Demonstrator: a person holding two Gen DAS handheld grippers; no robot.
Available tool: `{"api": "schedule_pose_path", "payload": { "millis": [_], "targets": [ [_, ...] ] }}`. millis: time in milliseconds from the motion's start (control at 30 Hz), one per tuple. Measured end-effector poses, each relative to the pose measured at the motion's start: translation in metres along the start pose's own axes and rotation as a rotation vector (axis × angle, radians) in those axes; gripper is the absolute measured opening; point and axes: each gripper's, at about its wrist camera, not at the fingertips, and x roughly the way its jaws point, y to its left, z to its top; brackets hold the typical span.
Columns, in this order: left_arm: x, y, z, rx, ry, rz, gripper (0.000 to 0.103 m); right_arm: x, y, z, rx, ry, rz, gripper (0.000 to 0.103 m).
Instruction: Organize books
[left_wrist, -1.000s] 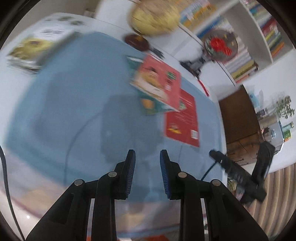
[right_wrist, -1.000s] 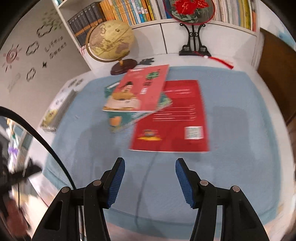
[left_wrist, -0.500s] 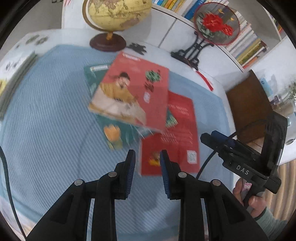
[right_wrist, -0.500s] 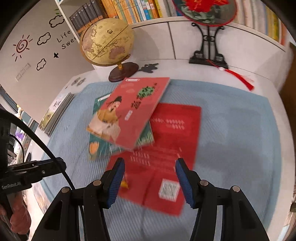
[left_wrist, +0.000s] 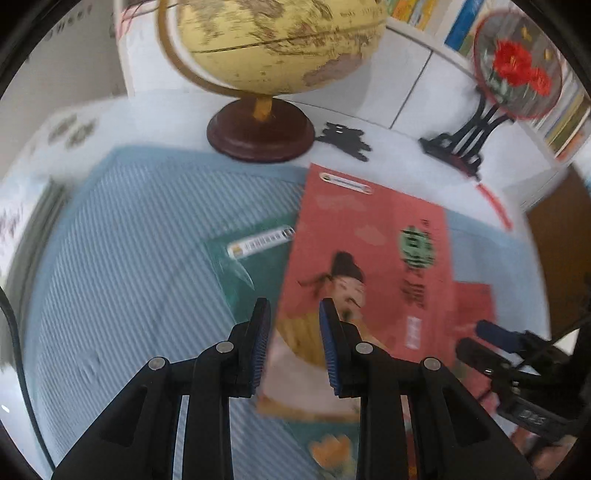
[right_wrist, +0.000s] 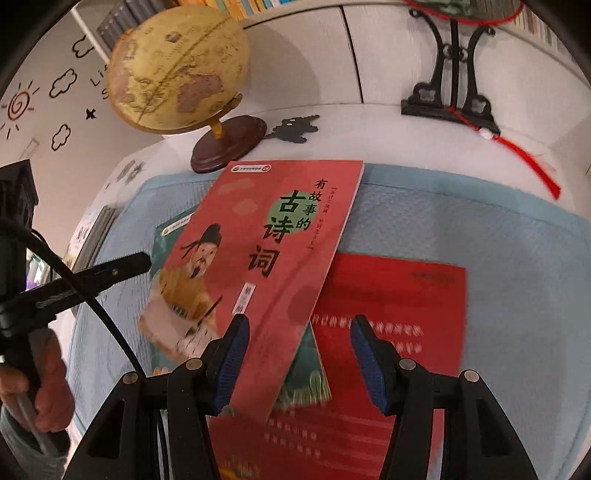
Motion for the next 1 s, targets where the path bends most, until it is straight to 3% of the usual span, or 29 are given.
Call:
{"api": "schedule_pose_path", "payload": {
  "millis": [133, 267, 533, 733, 1000],
  "targets": [
    [0.026, 0.004, 0.005, -0.029, 0.066, -0.048, 0.024, 0.011, -0.007, 0.004, 0.026, -0.007, 0.033, 0.055],
    [0.026, -0.001, 0.004, -0.001, 0.056, -0.030, 0.025, 0.016, -0.005, 0.011, 0.010, -0.022, 0.036, 0.055],
    [0.017, -0.019, -0.015, -0.002, 0.086, -0.075, 0.027, 0.012, -0.006, 0.005, -0.008, -0.018, 0.025, 0.055],
    [-0.002, -0.043, -0.062, -0.048, 0.133, -0.160, 0.027, -0.013, -0.030, -0.026, -0.015, 0.016, 0.007, 0.055],
    [-0.026, -0.084, -0.140, -0.133, 0.192, -0.278, 0.027, -0.052, -0.063, -0.094, -0.030, 0.096, -0.028, 0.055]
  ]
}}
